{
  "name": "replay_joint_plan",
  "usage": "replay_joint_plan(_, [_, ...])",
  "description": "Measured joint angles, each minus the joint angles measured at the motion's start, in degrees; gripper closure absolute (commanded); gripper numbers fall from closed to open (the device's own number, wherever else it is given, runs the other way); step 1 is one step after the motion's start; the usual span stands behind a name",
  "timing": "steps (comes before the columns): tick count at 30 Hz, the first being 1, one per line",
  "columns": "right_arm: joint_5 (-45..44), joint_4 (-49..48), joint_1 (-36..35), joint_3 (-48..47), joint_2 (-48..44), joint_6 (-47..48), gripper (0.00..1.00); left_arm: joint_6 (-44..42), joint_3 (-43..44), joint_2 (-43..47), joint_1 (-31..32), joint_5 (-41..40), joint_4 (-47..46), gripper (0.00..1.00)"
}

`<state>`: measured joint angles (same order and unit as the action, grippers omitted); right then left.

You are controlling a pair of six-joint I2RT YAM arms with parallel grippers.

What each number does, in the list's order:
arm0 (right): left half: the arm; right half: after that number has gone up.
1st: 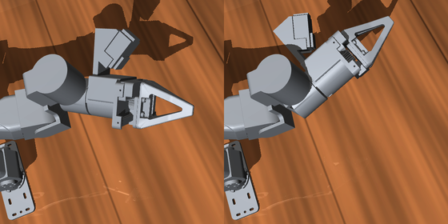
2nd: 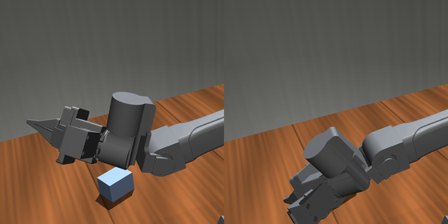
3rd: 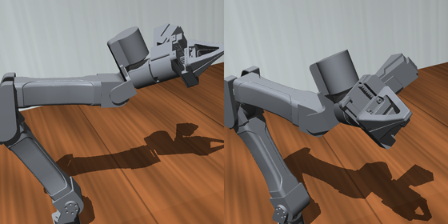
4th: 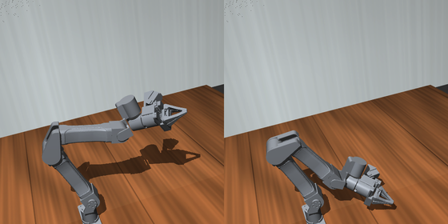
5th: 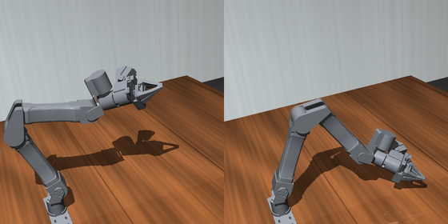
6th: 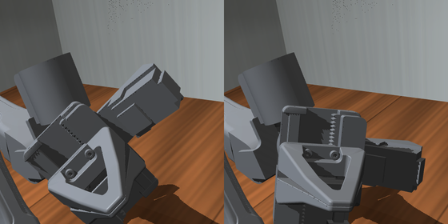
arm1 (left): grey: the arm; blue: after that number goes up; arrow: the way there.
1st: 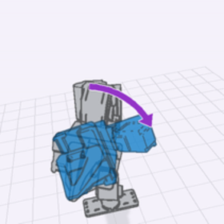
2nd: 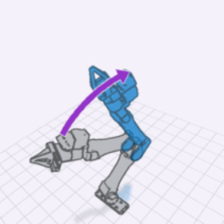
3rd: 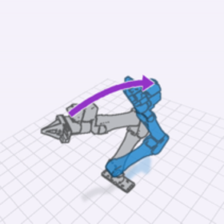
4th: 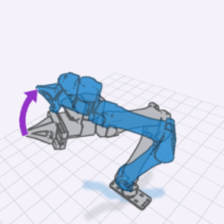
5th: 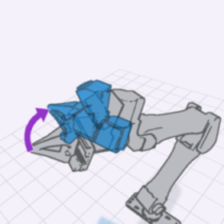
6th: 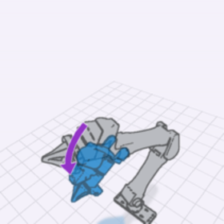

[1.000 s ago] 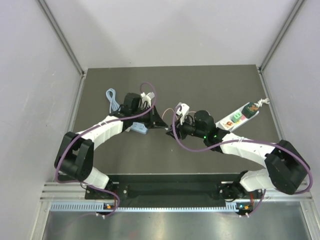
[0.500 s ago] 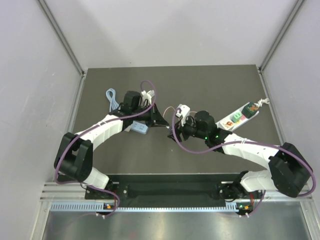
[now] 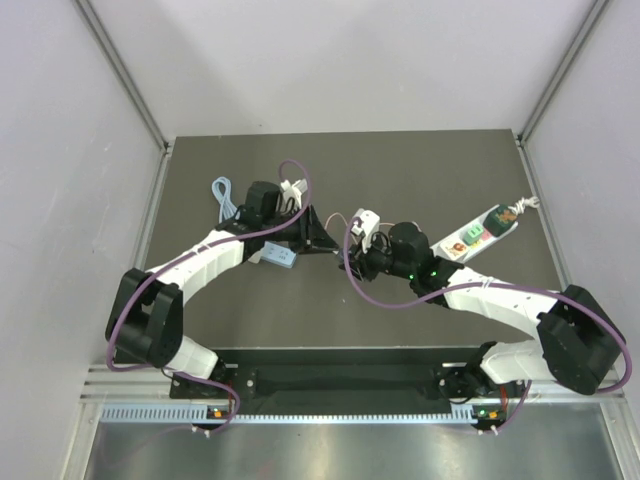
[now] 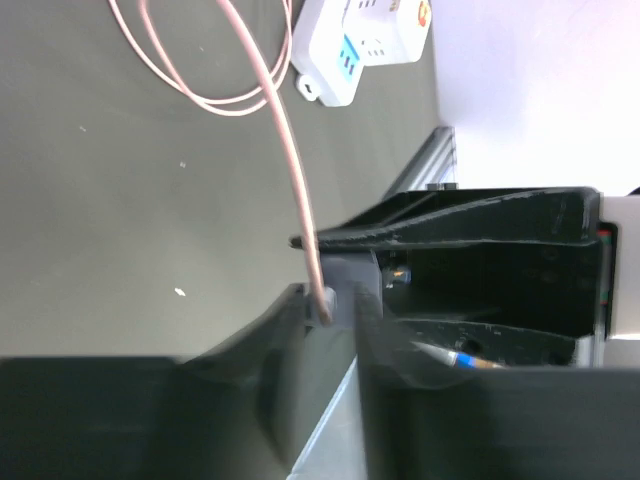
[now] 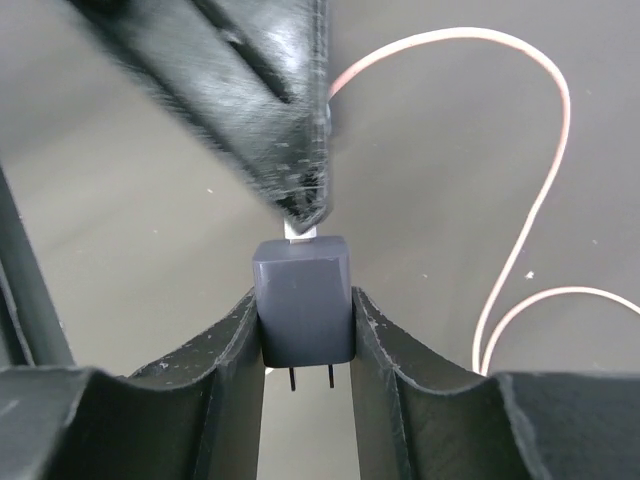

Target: Insert the plug

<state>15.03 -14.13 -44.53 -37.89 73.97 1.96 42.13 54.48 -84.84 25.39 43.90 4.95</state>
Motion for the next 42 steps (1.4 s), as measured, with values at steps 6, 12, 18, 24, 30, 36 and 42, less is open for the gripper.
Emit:
replay_joint_plan(6, [-0.83, -0.07, 0.02, 0.04, 0.0, 0.0, 0.99, -1.46, 0.11, 1.11, 0.0, 2.03, 1.33, 0.37])
replay_joint_plan(12, [-0.83, -0.87, 0.02, 0.04, 0.0, -0.02, 1.0, -3.54, 0.94, 2.62, 0.94, 2.99, 3.43, 0.37])
replay_joint_plan(18, [-0.81, -0.94, 0.0, 0.04, 0.02, -0.02, 1.0, -4.2, 0.98, 2.32, 2.6, 2.91, 4.59, 0.4])
replay_joint_plan(24, [-0.83, -0.79, -0.44, 0.04, 0.22, -0.04, 1.0, -4.28, 1.49, 0.24, 2.78, 2.27, 4.87, 0.45])
replay_joint_plan(30, [-0.81, -1.03, -1.09, 0.04, 0.59, -0.17, 1.0, -4.26, 1.66, -1.05, 2.75, 2.03, 4.81, 0.51])
replay_joint_plan(36, [-0.81, -1.51, -1.22, 0.04, 0.9, -0.52, 0.92, -3.91, 1.66, -1.66, 2.86, 2.05, 4.87, 0.72])
replay_joint_plan(42, [-1.33, -2.23, -1.33, 0.04, 1.44, -1.29, 0.32, -4.5, 1.66, -1.7, 2.86, 1.75, 5.05, 1.0])
